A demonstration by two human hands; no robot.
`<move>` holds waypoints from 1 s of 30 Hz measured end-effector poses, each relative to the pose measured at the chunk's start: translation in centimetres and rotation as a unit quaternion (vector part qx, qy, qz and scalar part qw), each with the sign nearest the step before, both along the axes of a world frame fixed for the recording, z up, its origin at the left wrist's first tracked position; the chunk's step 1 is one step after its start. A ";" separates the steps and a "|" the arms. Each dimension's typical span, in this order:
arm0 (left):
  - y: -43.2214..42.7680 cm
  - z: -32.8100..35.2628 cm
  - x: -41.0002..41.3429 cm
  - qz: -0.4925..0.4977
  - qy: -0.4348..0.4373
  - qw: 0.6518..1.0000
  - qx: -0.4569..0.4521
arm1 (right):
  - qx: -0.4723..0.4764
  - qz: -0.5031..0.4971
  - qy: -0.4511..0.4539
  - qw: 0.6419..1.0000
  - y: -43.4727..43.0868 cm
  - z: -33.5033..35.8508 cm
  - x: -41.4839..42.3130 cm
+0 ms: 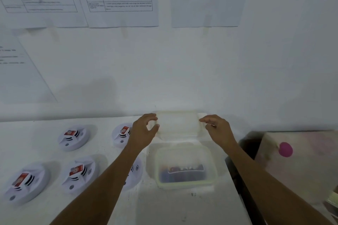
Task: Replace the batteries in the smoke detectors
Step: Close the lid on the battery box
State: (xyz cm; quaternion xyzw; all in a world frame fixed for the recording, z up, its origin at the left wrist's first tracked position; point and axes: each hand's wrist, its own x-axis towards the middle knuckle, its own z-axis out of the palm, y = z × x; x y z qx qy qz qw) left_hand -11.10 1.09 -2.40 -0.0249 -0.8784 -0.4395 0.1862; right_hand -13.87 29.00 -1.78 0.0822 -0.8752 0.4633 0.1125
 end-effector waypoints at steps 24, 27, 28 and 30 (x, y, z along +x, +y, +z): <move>0.9 0.5 0.2 -0.103 -0.027 0.961 -0.255 | 0.210 0.179 0.007 0.961 0.2 0.3 -2.3; 0.9 0.6 -0.1 -0.103 -0.025 0.959 -0.264 | 0.223 0.169 0.018 0.960 0.1 0.4 -2.4; 0.8 0.6 -0.1 -0.105 -0.024 0.957 -0.269 | 0.217 0.173 0.020 0.961 0.1 0.4 -2.4; 0.5 0.4 -0.2 -0.117 -0.022 0.955 -0.272 | 0.199 0.193 0.014 0.961 0.1 0.6 -2.4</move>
